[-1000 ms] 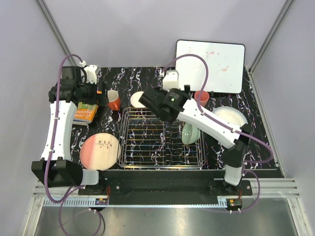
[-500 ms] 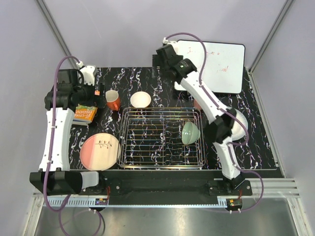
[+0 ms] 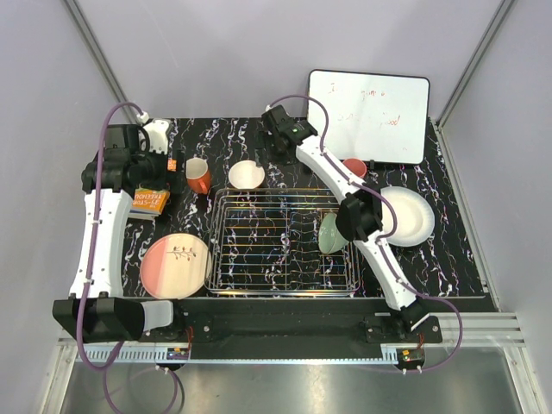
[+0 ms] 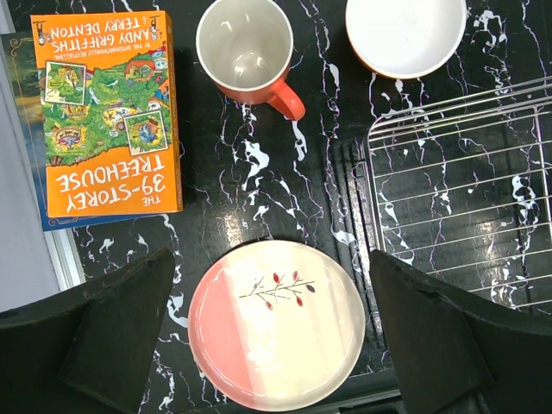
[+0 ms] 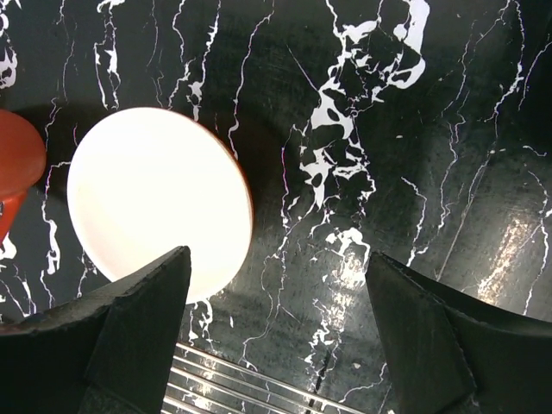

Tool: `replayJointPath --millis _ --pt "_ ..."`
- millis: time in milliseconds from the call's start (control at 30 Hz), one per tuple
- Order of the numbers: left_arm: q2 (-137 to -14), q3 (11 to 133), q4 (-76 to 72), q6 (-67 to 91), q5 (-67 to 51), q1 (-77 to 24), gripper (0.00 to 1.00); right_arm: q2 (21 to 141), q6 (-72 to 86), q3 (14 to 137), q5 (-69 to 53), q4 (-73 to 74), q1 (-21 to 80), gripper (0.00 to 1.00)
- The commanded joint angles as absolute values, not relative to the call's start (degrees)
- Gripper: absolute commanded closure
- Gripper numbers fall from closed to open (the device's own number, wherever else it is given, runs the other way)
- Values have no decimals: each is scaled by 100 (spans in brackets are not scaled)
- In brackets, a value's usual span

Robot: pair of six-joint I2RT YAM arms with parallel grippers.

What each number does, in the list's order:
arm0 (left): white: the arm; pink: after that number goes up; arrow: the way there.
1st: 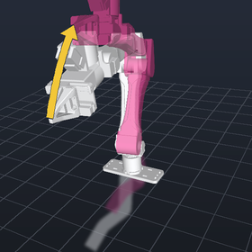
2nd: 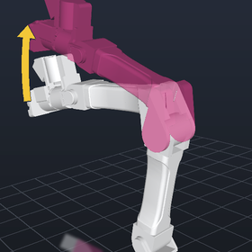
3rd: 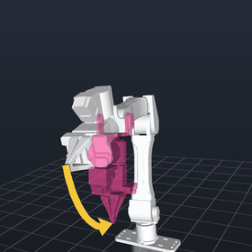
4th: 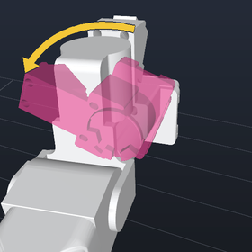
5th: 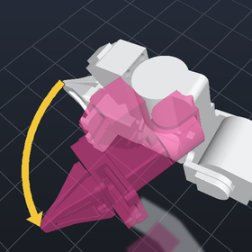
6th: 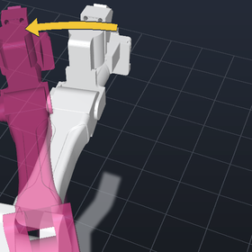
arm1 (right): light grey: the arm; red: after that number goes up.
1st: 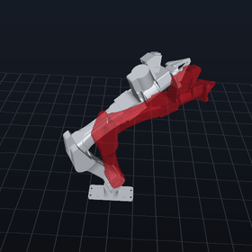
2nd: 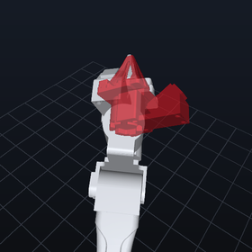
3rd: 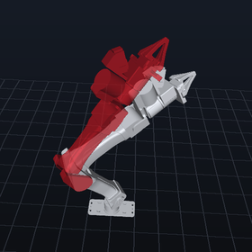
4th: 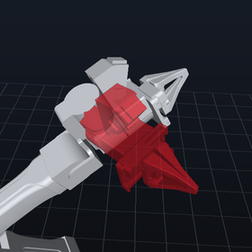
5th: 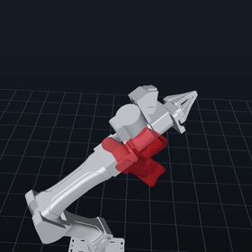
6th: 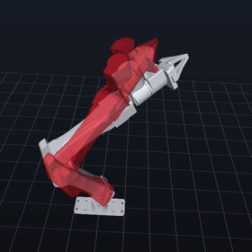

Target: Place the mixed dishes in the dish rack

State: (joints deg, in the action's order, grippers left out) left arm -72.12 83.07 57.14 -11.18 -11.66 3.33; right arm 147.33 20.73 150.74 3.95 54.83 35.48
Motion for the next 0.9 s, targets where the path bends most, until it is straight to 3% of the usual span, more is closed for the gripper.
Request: replayJointPath --millis 0,233,500,767,867 --pt "-7330 8367 5476 -1169 -1362 325 1 14827 2153 15240 18 5309 3472 11" --pt "-7453 8323 5476 -1125 -1424 316 1 15161 2478 15196 -983 4931 3410 14" --pt "-7400 8288 5467 -1169 -1371 316 1 15433 2628 15082 -1020 4667 3410 18" --pt "-7365 7928 5353 -1266 -2161 220 1 15556 2856 15038 -984 4553 3410 33" --pt "-7479 7788 5300 -1327 -2302 150 1 15680 2970 15047 -1142 4491 3410 46"
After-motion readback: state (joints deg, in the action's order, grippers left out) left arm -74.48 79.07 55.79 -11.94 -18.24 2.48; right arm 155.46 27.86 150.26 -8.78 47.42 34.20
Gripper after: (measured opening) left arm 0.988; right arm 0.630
